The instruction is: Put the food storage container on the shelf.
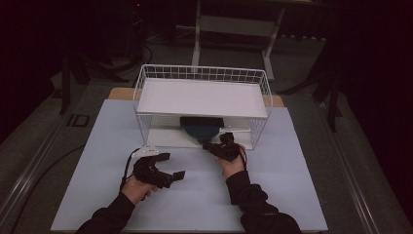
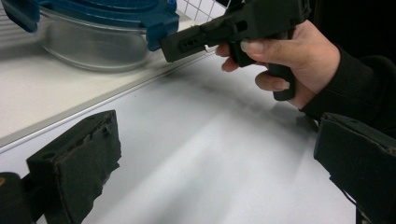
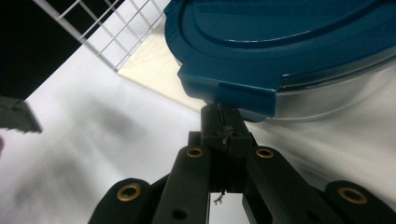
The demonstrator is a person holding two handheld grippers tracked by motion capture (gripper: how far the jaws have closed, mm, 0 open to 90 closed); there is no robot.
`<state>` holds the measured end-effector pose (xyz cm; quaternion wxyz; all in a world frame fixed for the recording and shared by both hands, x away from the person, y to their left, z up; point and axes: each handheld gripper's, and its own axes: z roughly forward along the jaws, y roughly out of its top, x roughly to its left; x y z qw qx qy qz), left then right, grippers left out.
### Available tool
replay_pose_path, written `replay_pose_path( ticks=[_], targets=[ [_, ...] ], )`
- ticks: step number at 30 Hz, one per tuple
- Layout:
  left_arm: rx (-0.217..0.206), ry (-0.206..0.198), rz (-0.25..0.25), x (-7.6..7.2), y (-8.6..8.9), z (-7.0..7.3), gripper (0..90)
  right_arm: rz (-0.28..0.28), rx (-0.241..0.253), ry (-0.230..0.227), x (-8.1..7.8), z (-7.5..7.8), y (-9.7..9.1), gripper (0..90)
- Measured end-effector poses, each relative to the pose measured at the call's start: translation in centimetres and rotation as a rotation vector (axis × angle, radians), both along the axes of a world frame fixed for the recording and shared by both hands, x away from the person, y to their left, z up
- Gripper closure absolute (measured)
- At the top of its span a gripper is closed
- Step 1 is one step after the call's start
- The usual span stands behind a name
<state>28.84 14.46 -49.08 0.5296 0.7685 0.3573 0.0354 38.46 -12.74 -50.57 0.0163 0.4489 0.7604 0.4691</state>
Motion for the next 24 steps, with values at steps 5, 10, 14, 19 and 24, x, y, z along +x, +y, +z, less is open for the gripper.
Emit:
replay_pose_path(
  ticks=[5,10,14,19,24],
  targets=[
    [0.000,-0.005,-0.001,-0.1,0.0,0.1,0.8,0.002,0.011,-0.001,-0.2,-0.1,-0.1,89.2],
    [-0.003,-0.013,-0.008,-0.3,-0.1,0.3,0.8,0.050,0.011,-0.034,-1.7,0.4,-0.2,76.1],
    [0.003,-0.032,-0.017,-0.6,-0.2,0.5,0.8,0.075,0.027,-0.071,-3.1,0.6,-0.7,48.6],
    [0.002,-0.045,-0.025,-1.0,-0.3,0.6,0.8,0.106,0.053,-0.101,-4.5,0.5,-1.6,19.1],
    [0.000,-0.056,-0.032,-1.3,-0.3,0.7,0.8,0.107,0.059,-0.122,-5.8,0.4,-3.3,17.2]
  ],
)
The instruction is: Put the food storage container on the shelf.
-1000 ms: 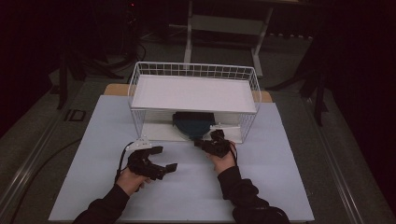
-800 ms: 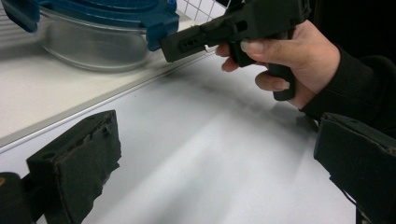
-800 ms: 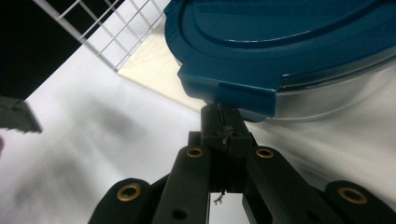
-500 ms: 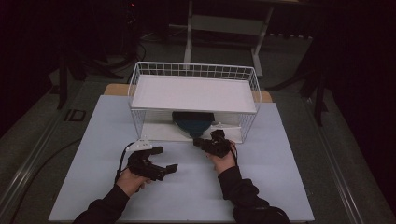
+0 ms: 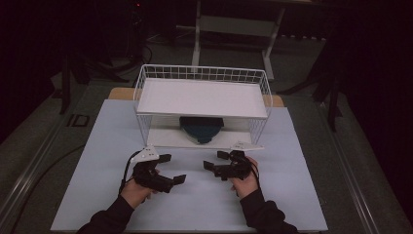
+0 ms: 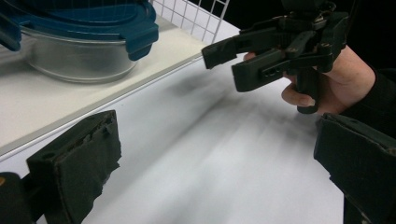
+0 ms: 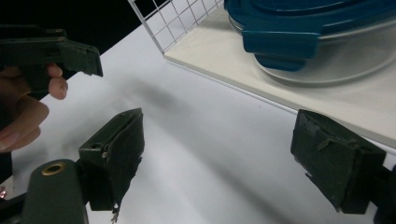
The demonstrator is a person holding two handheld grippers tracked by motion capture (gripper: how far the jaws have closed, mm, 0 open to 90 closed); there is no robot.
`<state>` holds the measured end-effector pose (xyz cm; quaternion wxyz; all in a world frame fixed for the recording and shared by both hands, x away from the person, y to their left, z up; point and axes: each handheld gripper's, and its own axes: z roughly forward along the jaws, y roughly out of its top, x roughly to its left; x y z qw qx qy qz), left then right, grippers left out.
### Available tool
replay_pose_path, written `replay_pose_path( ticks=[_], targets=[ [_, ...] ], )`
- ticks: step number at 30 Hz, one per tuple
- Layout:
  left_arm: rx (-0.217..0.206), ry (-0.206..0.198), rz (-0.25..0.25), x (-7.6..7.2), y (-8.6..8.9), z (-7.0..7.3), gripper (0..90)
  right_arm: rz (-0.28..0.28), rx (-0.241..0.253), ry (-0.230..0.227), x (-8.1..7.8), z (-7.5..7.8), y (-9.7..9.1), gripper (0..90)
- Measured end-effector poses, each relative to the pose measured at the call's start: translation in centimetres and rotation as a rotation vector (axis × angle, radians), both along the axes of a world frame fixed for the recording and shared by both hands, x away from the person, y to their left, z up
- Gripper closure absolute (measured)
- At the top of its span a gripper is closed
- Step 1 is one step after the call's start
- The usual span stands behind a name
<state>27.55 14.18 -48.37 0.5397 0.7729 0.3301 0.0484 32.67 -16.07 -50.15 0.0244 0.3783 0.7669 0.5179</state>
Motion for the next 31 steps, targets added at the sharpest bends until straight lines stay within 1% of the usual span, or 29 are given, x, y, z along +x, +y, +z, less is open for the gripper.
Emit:
replay_pose_path(
  ticks=[1,3,5,7,8,10,12,14,18,23,27,30,31],
  targets=[
    [0.004,-0.003,0.000,-0.1,0.0,0.0,0.8,0.000,0.000,0.000,0.0,0.0,0.0,17.2],
    [0.007,-0.009,-0.003,-0.3,0.0,0.1,0.8,-0.012,-0.018,-0.012,-0.6,0.1,-0.8,17.2],
    [0.008,-0.012,-0.005,-0.5,0.1,0.1,0.8,-0.019,-0.017,-0.024,-1.1,0.3,-1.6,17.3],
    [0.014,-0.017,-0.008,-0.6,0.1,0.0,0.8,-0.024,-0.020,-0.027,-1.3,0.3,-1.8,17.3],
    [0.013,-0.020,-0.009,-0.7,0.1,0.0,0.8,-0.038,-0.034,-0.039,-1.9,0.4,-2.7,17.3],
    [0.016,-0.022,-0.011,-0.7,0.1,0.0,0.8,-0.050,-0.038,-0.048,-2.4,0.4,-3.2,17.3],
    [0.014,-0.023,-0.014,-0.8,0.0,0.0,0.8,-0.056,-0.048,-0.050,-2.8,0.4,-3.7,17.3],
    [0.019,-0.027,-0.017,-0.9,0.0,0.0,0.8,-0.060,-0.044,-0.048,-3.1,0.3,-4.2,17.3],
    [0.026,-0.032,-0.025,-0.9,-0.2,0.0,0.8,-0.087,-0.039,-0.044,-3.7,0.1,-5.3,17.4],
    [0.023,-0.031,-0.031,-0.9,-0.3,-0.2,0.8,-0.115,-0.044,-0.035,-3.9,-0.2,-6.2,17.6],
    [0.033,-0.034,-0.036,-0.9,-0.4,-0.2,0.8,-0.130,-0.045,-0.037,-3.7,-0.3,-6.5,17.7],
    [0.030,-0.035,-0.041,-1.0,-0.5,-0.3,0.8,-0.129,-0.046,-0.031,-3.6,-0.5,-6.5,17.7],
    [0.037,-0.042,-0.044,-1.0,-0.5,-0.3,0.8,-0.130,-0.050,-0.031,-3.5,-0.5,-6.5,17.7]
  ],
)
